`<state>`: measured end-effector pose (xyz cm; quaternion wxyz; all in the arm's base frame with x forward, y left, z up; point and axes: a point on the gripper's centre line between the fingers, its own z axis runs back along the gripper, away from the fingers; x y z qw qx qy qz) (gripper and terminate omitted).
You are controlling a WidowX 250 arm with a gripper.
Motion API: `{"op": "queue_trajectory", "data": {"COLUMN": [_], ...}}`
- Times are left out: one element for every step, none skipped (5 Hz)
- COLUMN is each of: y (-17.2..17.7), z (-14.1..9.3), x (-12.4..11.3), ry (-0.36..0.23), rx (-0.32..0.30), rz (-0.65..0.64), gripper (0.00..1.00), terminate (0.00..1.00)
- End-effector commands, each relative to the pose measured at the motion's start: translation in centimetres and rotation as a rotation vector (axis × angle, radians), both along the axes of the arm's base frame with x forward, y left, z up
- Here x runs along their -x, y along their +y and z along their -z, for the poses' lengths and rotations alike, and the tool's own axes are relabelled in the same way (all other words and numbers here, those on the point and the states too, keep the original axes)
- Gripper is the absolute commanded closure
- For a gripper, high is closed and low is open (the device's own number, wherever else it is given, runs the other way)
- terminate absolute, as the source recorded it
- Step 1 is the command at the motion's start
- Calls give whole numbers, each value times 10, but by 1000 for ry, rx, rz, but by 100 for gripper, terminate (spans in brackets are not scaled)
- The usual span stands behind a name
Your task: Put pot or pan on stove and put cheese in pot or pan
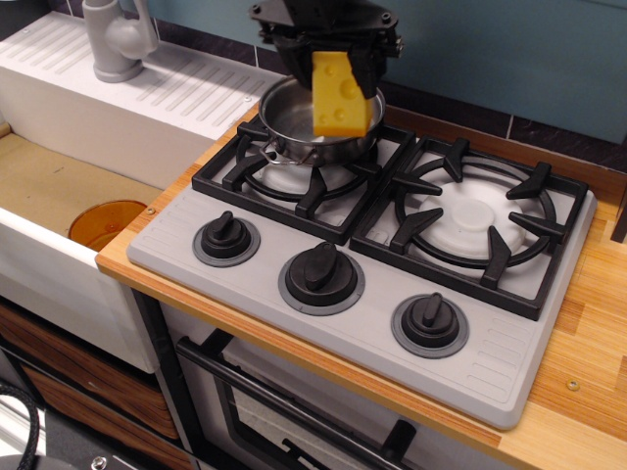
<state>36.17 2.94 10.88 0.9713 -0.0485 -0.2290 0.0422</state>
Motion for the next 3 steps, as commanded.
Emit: {"op": "queue_trajectory", "data": {"y": [8, 13, 19], "z": [-26, -25, -30], "x": [-27, -33, -31], "ry": [-83, -89, -59], "rx": [1, 3, 15], "rz": [34, 43, 48], "gripper": [100, 0, 0], "terminate": [0, 0, 100]}}
